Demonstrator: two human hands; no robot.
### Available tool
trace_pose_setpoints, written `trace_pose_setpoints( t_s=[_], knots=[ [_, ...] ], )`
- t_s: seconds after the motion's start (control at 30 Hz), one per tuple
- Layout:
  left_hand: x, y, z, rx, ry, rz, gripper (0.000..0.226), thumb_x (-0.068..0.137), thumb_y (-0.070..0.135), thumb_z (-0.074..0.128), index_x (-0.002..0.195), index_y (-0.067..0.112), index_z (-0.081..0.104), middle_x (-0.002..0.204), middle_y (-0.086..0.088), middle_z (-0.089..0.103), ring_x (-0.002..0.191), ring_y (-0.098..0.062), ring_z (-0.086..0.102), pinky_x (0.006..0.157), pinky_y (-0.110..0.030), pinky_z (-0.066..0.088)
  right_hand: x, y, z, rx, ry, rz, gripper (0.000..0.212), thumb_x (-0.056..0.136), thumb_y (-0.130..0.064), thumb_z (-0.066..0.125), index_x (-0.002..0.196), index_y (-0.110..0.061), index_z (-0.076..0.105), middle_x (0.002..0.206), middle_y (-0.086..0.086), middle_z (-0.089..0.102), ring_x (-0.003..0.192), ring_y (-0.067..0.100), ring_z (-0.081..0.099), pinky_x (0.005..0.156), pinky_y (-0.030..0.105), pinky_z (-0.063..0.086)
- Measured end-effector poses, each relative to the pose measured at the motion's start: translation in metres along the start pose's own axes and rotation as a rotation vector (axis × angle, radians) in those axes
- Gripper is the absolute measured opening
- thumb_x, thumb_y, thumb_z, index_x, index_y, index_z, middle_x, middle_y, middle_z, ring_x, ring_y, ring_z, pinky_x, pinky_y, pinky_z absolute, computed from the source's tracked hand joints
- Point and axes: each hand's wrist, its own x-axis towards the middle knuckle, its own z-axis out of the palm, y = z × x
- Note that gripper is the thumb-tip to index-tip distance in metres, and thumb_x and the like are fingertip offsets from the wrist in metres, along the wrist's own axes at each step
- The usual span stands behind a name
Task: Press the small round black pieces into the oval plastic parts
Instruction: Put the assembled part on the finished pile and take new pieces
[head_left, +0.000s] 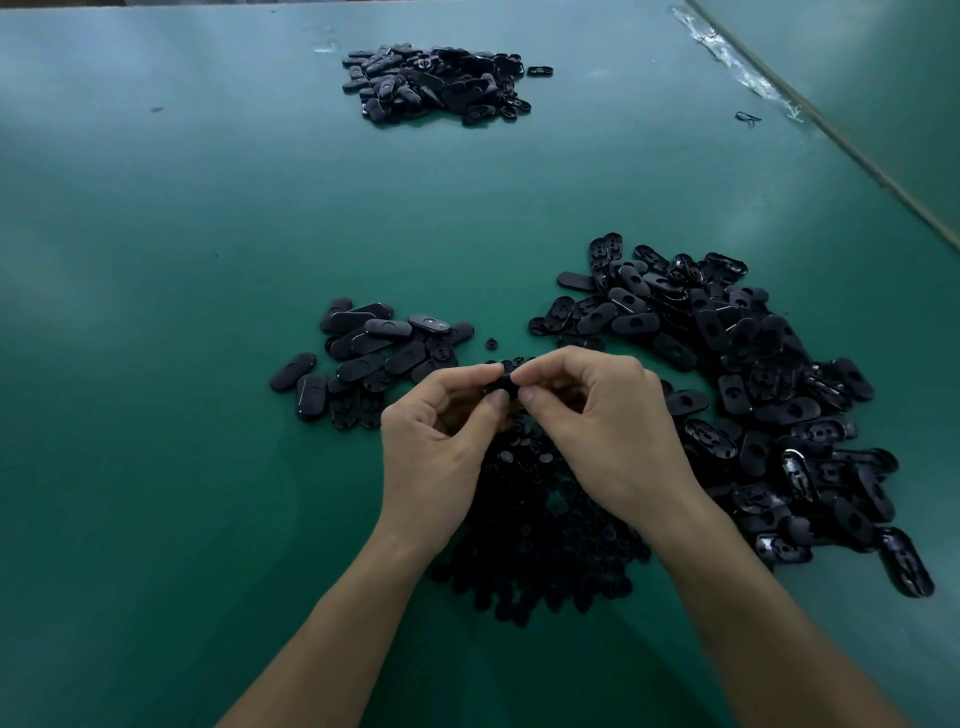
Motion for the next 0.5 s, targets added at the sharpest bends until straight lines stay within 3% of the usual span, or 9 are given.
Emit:
trace_pose_setpoints(
  t_s=[0.5],
  knots=[
    [0.0006,-0.003,-0.0016,0.084,-0.07,0.036,0.029,0.088,-0.008,0.07,0.099,0.018,0.07,0.096,-0.001,0.075,0.09,-0.015,0.073,0.082,-0.023,0.057,0.0027,-0.0078,-0.0009,-0.212,-0.005,0.016,0.024,0.089,-0.016,0.073,0.078,-0.029,0.056,0.074,-0.01,0.064,0.07,0.002,0.06,0.064,0.016,0.051]
  ],
)
